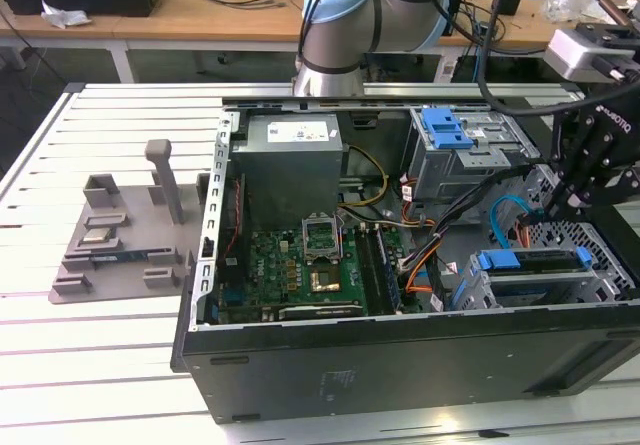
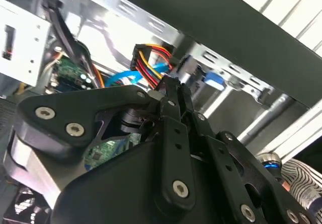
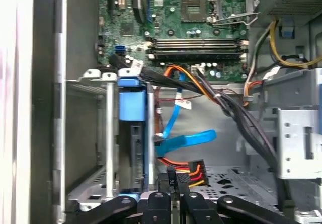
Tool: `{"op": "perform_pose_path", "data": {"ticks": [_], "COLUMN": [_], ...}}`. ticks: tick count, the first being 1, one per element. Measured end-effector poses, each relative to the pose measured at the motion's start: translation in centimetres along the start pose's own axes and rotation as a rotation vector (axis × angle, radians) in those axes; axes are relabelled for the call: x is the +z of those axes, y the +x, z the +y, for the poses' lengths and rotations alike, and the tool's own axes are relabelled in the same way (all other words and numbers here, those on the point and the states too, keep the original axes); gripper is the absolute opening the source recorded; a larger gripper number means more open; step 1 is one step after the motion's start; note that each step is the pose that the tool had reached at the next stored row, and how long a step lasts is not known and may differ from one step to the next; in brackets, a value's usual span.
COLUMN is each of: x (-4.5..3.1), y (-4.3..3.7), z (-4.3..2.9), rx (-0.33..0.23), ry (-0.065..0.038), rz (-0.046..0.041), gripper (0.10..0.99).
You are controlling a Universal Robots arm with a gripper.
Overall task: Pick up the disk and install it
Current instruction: 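Insert the first disk wire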
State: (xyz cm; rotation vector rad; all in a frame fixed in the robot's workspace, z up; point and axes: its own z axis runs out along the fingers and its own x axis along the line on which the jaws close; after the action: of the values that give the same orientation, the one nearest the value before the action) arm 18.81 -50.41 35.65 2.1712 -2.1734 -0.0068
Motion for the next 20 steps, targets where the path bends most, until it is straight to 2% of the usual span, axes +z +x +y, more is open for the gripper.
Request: {"op": "perform_pose_path", "data": {"ticks": [1, 2, 5, 14, 20], "x": [0.05, 0.12, 0.53, 1.5, 1.69], "y": [0.96, 1.43, 2.14, 2.23, 2.22], "z": [0.09, 0.16, 0.3, 0.29, 0.28], "rx": [-0.001, -0.001, -0.001, 0.001, 0.001], "ry": [0.0, 0.0, 0.0, 0.0, 0.0], "rz": [0.0002, 0.0001, 0.0, 0.0002, 0.0], "gripper": [0.169, 0.169, 0.169, 0.169, 0.169]}}
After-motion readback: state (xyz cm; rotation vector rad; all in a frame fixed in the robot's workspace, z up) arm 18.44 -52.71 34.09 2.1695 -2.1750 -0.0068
